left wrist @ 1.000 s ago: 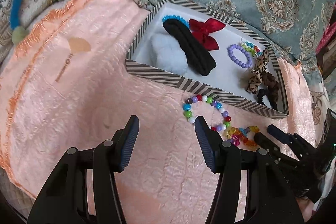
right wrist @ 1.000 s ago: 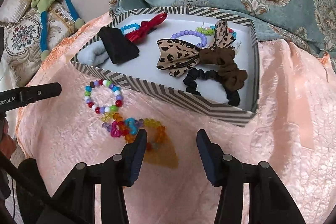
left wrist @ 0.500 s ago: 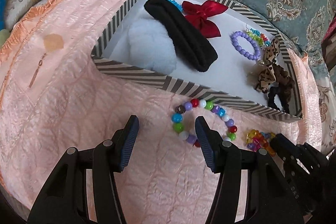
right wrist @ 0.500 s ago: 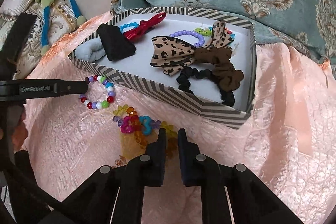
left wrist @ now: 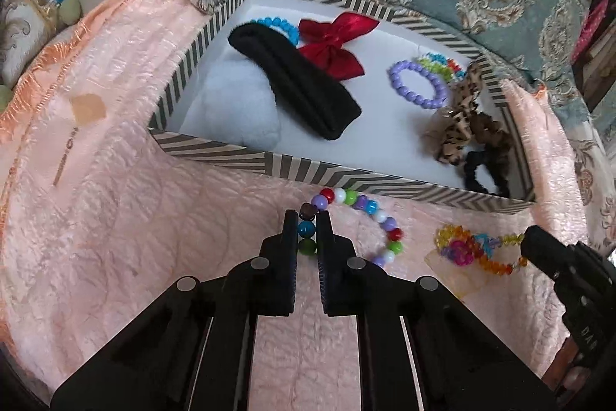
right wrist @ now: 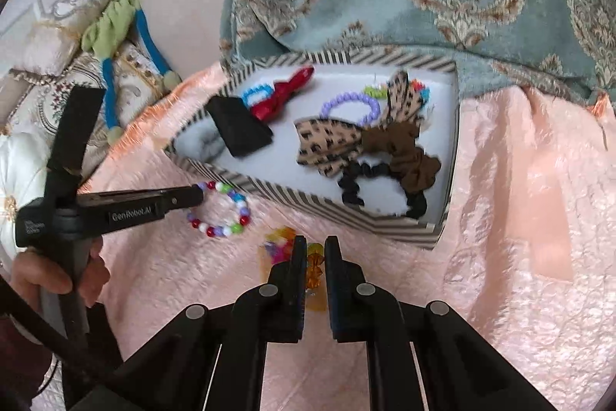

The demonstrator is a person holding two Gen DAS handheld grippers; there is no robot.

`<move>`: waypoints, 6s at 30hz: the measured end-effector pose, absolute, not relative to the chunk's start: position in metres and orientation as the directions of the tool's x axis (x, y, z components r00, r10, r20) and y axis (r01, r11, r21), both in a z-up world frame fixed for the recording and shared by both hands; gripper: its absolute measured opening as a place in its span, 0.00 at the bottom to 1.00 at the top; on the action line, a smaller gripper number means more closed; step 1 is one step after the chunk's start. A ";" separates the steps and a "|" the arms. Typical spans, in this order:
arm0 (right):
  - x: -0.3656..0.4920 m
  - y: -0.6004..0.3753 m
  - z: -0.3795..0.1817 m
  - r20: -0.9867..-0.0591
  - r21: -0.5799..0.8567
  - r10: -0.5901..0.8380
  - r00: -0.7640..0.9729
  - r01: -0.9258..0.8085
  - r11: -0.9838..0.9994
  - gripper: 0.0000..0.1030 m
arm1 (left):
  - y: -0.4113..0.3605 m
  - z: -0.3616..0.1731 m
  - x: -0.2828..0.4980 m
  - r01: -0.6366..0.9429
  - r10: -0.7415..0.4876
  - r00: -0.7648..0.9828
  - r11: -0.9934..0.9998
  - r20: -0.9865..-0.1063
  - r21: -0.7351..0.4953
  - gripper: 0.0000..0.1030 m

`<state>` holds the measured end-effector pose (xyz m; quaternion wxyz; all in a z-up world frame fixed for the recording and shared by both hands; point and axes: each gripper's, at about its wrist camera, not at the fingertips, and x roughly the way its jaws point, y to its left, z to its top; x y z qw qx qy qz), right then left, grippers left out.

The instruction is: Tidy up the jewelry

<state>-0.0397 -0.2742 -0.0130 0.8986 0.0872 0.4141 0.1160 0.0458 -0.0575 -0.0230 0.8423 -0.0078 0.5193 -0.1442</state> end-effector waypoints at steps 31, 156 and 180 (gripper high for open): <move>-0.052 -0.281 0.081 -0.628 0.200 0.276 0.728 -0.191 0.961 0.08 | -0.076 0.074 0.016 0.309 -0.250 0.559 0.948 -0.791 -0.081 0.08; -0.023 -0.261 0.065 -0.679 0.117 0.019 0.734 0.083 0.990 0.58 | -0.084 0.084 0.023 0.148 -0.115 0.677 0.989 -0.726 -0.019 0.46; -0.023 -0.259 0.062 -0.692 0.128 0.039 0.721 0.069 0.989 0.60 | -0.083 0.086 0.021 0.129 -0.080 0.686 0.992 -0.724 0.012 0.46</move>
